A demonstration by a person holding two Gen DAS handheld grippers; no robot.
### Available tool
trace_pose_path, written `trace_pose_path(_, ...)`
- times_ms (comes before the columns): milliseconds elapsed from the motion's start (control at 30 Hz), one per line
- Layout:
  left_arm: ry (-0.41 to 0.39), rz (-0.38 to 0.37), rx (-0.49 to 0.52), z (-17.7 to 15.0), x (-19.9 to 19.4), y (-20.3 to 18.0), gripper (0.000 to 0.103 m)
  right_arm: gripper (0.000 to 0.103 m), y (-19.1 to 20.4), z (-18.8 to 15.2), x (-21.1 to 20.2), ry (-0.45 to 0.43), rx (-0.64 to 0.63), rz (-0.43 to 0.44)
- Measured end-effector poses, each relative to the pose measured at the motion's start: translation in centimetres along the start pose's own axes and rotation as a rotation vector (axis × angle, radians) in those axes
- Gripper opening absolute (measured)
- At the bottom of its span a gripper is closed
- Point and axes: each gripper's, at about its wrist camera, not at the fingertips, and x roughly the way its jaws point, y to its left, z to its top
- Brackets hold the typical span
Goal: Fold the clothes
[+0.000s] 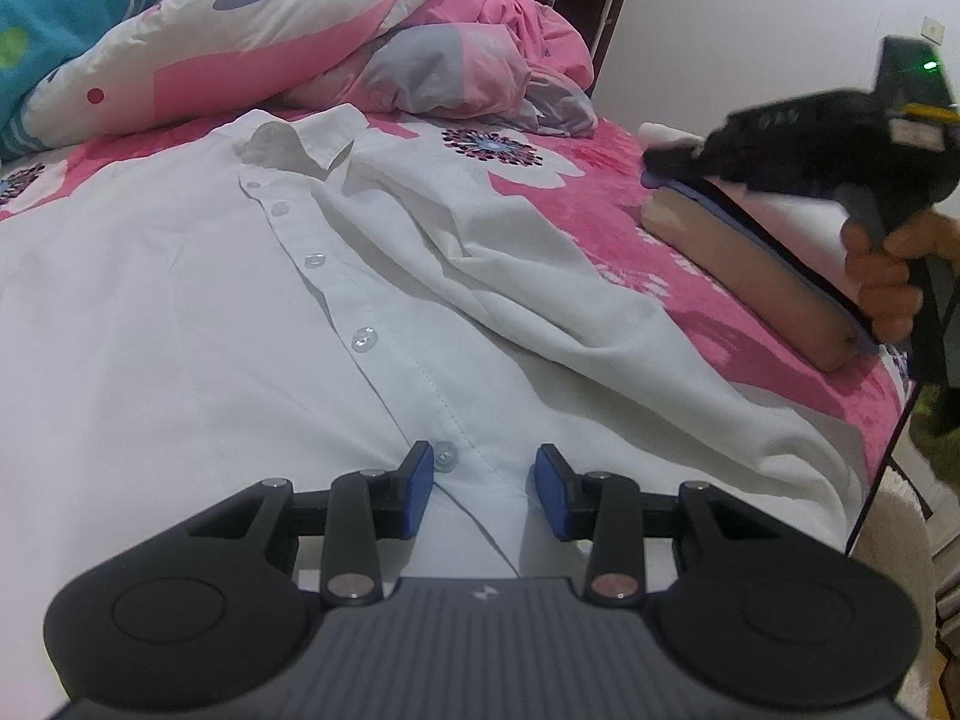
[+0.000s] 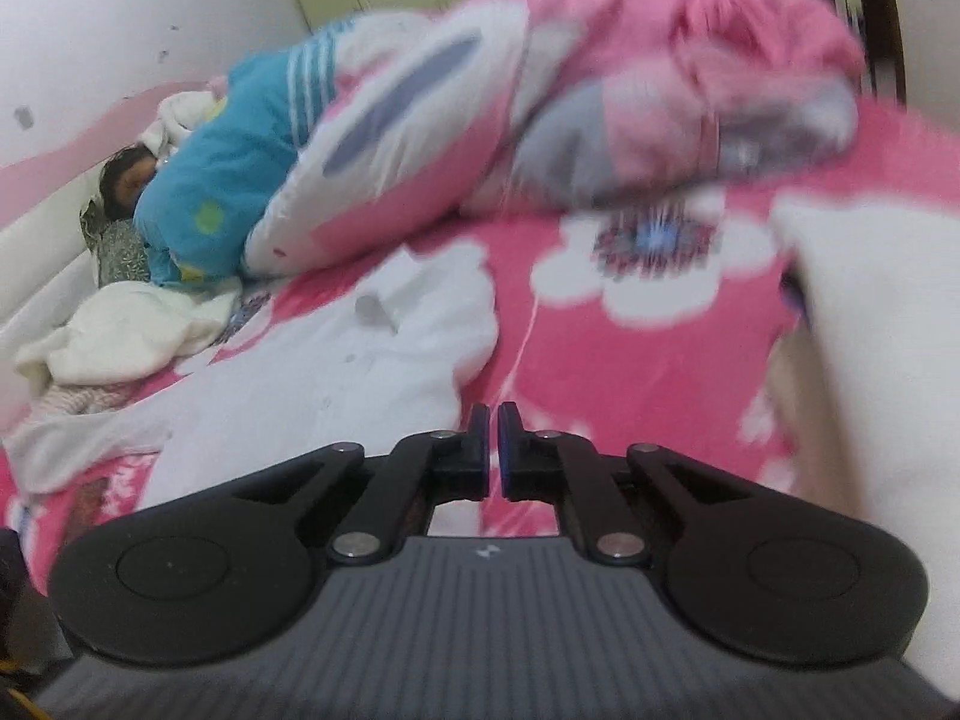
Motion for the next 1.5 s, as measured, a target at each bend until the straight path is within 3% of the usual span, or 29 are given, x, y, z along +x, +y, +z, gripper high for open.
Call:
trace_pose_path(33, -0.001, -0.001, -0.001, 0.0, 0.0, 0.0, 0.039, 0.042, -0.3, -0.5, 0.8, 0.045, 0.03, 0.02)
trace_pose_path(67, -0.001, -0.002, -0.002, 0.0, 0.0, 0.0, 0.039, 0.055, -0.5, -1.1, 1.7, 0.09, 0.058, 0.036)
trace_pose_path(100, -0.001, -0.002, -0.002, 0.0, 0.0, 0.0, 0.039, 0.061, -0.6, -1.8, 2.7, 0.13, 0.075, 0.047)
trace_pose_path(167, 0.002, -0.003, -0.001, 0.1, 0.1, 0.0, 0.039, 0.048, -0.6, -3.2, 4.0, 0.177, 0.082, 0.063)
trace_pose_path(200, 0.003, -0.004, -0.002, 0.1, 0.1, 0.1, 0.039, 0.004, -0.5, -3.7, 4.4, 0.184, 0.086, 0.063)
trace_pose_path(233, 0.004, -0.006, -0.002, 0.2, 0.0, 0.1, 0.039, 0.0, -0.5, -3.8, 4.4, 0.171, 0.095, 0.062)
trace_pose_path(467, 0.002, -0.01, -0.004, 0.2, 0.0, 0.2, 0.039, 0.0, -0.2, -0.9, 1.1, -0.013, 0.056, -0.017)
trace_pose_path(900, 0.007, -0.011, 0.002, 0.3, 0.1, 0.3, 0.039, 0.0, 2.0, 6.2, 0.6, -0.163, -0.338, -0.325)
trace_pose_path(1167, 0.009, -0.011, 0.005, 0.3, 0.1, 0.3, 0.039, 0.0, 0.4, 13.4, 5.5, -0.145, -0.516, -0.496)
trace_pose_path(1300, 0.011, -0.008, 0.005, 0.3, 0.1, 0.2, 0.039, 0.001, -1.0, 15.7, 9.5, -0.061, -0.589, -0.555)
trace_pose_path(1367, 0.011, -0.005, 0.01, 0.2, 0.1, 0.1, 0.039, 0.011, -1.8, 15.7, 11.3, -0.001, -0.612, -0.592)
trace_pose_path(1400, 0.011, -0.005, 0.013, 0.2, 0.0, 0.1, 0.039, 0.026, -2.3, 15.5, 12.1, 0.026, -0.625, -0.624)
trace_pose_path(1500, 0.012, -0.006, 0.021, 0.2, 0.1, 0.2, 0.039, 0.05, -3.6, 15.6, 11.6, 0.019, -0.577, -0.653)
